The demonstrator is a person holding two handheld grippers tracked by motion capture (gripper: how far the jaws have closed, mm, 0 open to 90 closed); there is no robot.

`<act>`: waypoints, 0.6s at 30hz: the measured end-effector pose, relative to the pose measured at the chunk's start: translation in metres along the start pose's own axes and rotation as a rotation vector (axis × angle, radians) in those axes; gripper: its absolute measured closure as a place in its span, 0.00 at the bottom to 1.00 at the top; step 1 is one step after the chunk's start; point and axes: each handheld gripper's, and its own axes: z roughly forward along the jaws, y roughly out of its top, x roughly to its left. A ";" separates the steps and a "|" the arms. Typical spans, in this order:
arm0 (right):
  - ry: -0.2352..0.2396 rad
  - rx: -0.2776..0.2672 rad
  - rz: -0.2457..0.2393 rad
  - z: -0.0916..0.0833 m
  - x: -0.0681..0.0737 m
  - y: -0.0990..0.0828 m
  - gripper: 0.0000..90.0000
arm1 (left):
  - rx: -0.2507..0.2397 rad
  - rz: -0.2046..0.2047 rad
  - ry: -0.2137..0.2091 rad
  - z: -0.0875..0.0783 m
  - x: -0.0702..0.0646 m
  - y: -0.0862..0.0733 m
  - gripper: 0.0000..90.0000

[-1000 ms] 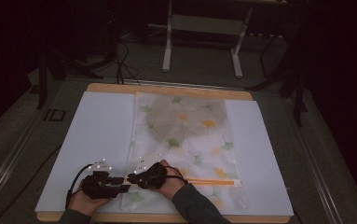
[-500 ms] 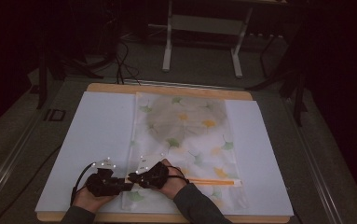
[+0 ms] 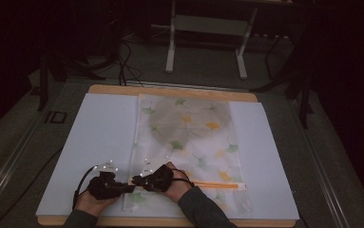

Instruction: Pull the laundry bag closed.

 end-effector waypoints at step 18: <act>0.004 0.035 0.007 0.003 -0.002 -0.006 0.97 | -0.011 0.000 0.000 -0.002 0.001 -0.001 0.97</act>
